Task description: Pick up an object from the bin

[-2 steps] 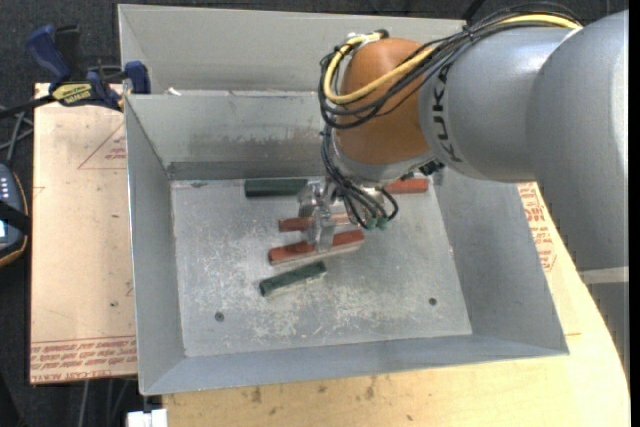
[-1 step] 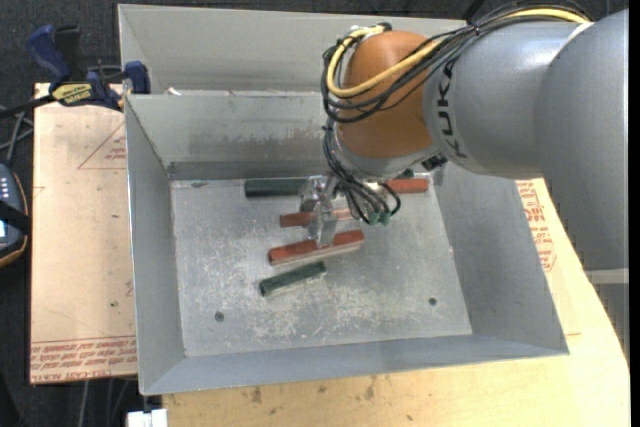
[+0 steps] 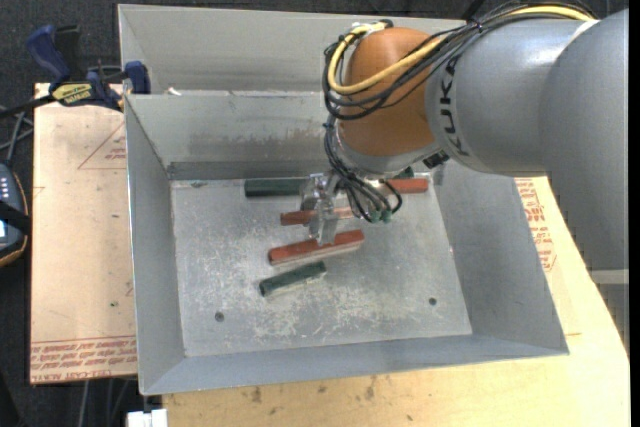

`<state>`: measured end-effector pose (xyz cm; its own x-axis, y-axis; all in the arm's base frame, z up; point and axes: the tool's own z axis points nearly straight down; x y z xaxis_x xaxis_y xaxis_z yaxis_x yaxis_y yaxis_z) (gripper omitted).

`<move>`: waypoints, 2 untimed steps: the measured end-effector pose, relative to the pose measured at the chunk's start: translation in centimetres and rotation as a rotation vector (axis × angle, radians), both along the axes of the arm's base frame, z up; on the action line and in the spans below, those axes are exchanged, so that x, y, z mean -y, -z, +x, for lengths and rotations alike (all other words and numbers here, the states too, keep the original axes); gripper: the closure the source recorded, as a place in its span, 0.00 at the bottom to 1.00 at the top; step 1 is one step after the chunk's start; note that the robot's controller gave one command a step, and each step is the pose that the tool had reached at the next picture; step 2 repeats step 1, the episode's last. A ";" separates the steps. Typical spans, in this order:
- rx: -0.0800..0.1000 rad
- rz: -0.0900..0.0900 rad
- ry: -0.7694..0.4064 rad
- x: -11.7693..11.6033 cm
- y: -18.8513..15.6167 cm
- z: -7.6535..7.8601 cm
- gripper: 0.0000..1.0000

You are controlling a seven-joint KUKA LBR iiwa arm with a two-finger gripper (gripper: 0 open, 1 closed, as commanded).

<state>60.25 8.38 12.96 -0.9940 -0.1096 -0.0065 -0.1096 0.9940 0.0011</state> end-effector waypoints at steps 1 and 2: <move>-0.003 0.000 0.000 0.0 -0.5 0.0 1.00; -0.003 0.000 0.000 0.0 -0.5 0.0 1.00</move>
Offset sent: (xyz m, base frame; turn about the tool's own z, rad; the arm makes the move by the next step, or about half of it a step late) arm -0.0001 0.0001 0.0343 0.0000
